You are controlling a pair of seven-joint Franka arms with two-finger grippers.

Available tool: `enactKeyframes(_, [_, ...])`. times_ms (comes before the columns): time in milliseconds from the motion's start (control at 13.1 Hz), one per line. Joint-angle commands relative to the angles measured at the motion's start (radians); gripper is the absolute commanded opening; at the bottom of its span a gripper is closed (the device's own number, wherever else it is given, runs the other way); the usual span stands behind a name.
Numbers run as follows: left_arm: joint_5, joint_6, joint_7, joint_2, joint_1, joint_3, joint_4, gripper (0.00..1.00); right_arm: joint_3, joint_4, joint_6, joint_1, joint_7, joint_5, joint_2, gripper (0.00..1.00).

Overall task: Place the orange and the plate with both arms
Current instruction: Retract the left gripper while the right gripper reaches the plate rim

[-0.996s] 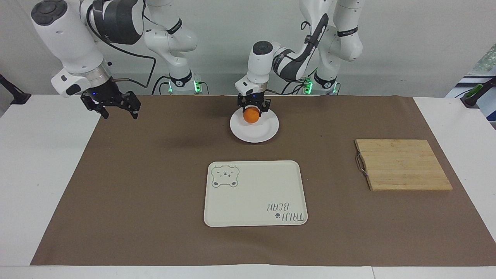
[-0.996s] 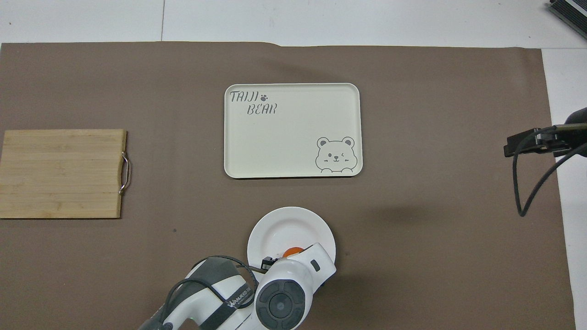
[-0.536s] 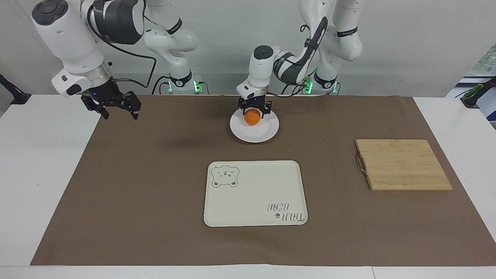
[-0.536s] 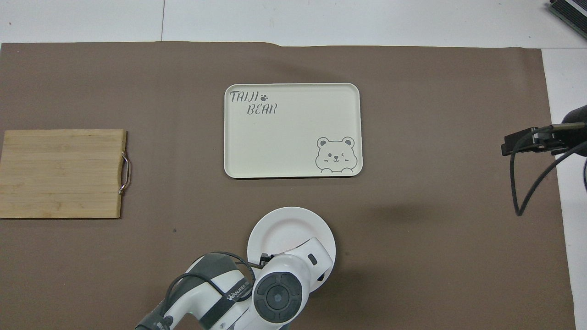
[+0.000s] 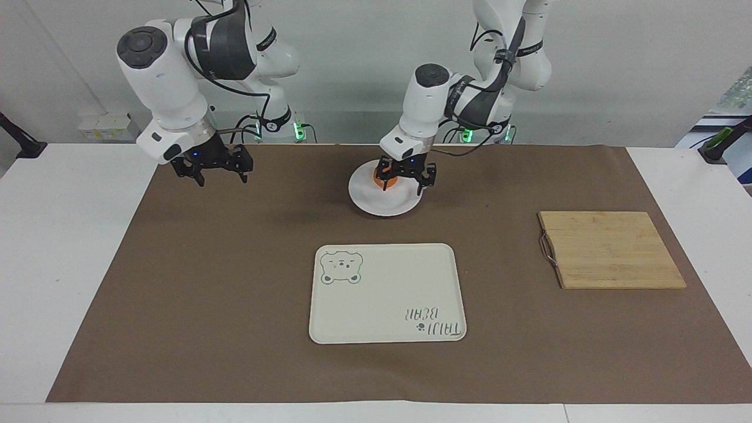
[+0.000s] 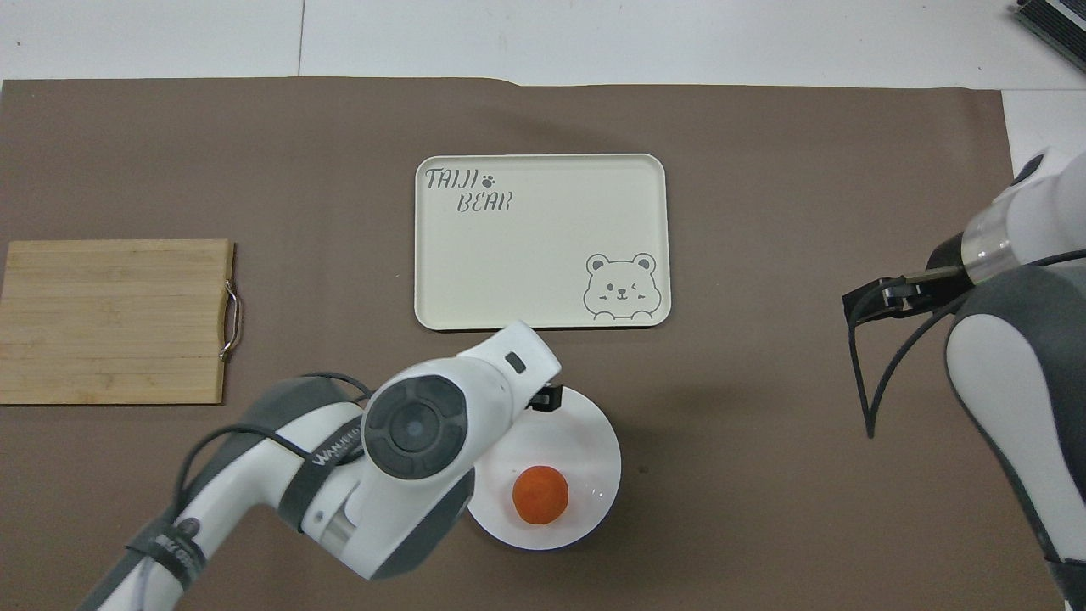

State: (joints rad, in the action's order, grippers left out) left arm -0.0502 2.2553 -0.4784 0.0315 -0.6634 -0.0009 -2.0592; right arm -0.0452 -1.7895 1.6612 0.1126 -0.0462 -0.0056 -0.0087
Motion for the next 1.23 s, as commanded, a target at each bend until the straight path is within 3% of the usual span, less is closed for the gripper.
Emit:
enactKeyframes(0, [0.016, -0.197, 0.171, -0.025, 0.146, -0.007, 0.137, 1.00, 0.008, -0.224, 0.136, 0.015, 0.022, 0.025, -0.138, 1.00])
enactKeyframes(153, [0.016, -0.363, 0.294, -0.041, 0.252, -0.007, 0.238, 1.00, 0.008, -0.300, 0.179, 0.025, 0.020, 0.090, -0.148, 1.00])
enactKeyframes(460, [0.021, -0.521, 0.461, -0.027, 0.407, -0.004, 0.440, 1.00, 0.008, -0.437, 0.311, 0.139, 0.041, 0.122, -0.137, 1.00])
enactKeyframes(690, [0.018, -0.658, 0.625, -0.019, 0.507, -0.001, 0.571, 1.00, 0.008, -0.490, 0.373, 0.171, 0.123, 0.282, -0.136, 1.00])
enactKeyframes(843, [0.018, -0.707, 0.705, -0.019, 0.560, -0.001, 0.611, 1.00, 0.008, -0.537, 0.437, 0.197, 0.111, 0.398, -0.117, 1.00])
enactKeyframes(1149, [0.020, -0.744, 0.710, -0.064, 0.581, -0.002, 0.556, 1.00, 0.008, -0.616, 0.535, 0.239, -0.018, 0.689, -0.102, 1.00])
